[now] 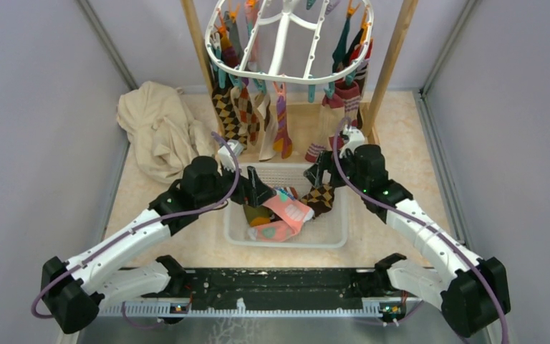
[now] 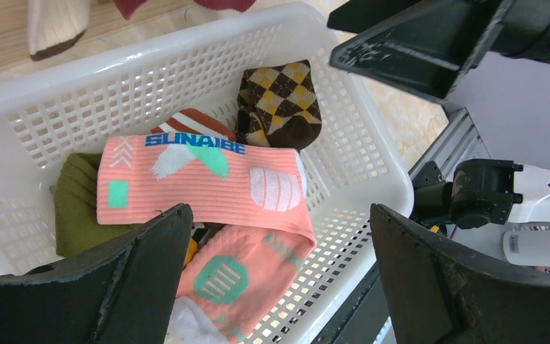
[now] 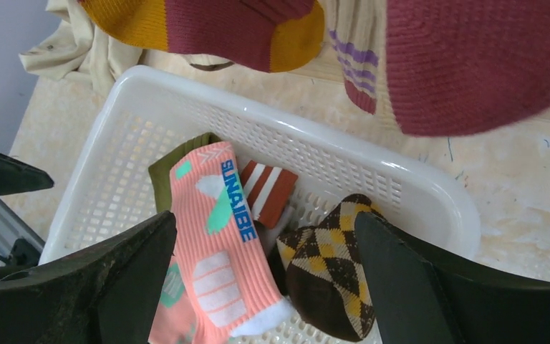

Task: Remove the socks clipped to the hanger
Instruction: Remove the sock from the hanger.

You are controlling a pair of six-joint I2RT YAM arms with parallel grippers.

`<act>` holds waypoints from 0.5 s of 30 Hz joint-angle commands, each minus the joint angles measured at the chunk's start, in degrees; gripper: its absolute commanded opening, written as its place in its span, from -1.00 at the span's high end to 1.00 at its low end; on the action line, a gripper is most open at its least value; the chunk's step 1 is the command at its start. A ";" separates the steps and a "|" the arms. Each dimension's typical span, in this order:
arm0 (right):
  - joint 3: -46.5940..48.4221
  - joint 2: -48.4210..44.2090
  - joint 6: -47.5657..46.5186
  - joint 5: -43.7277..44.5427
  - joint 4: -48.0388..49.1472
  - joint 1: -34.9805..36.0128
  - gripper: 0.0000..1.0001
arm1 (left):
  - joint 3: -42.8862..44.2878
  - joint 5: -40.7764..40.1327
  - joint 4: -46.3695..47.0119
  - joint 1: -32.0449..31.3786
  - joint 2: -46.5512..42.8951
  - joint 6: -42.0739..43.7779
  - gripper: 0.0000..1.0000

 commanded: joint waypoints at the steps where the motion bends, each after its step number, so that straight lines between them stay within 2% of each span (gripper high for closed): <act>1: 3.49 2.50 -1.49 5.84 7.32 4.00 -0.87 | -0.13 -1.19 1.00 -0.15 -2.64 -0.16 -0.98; 9: 4.29 8.42 -3.08 13.73 18.37 11.43 -0.82 | -0.12 -1.66 -0.31 -0.19 -3.74 0.04 -0.98; 15: 5.06 13.72 -4.09 16.61 26.42 13.12 -0.75 | -0.88 -2.19 -1.29 -0.17 -5.47 -0.27 -0.98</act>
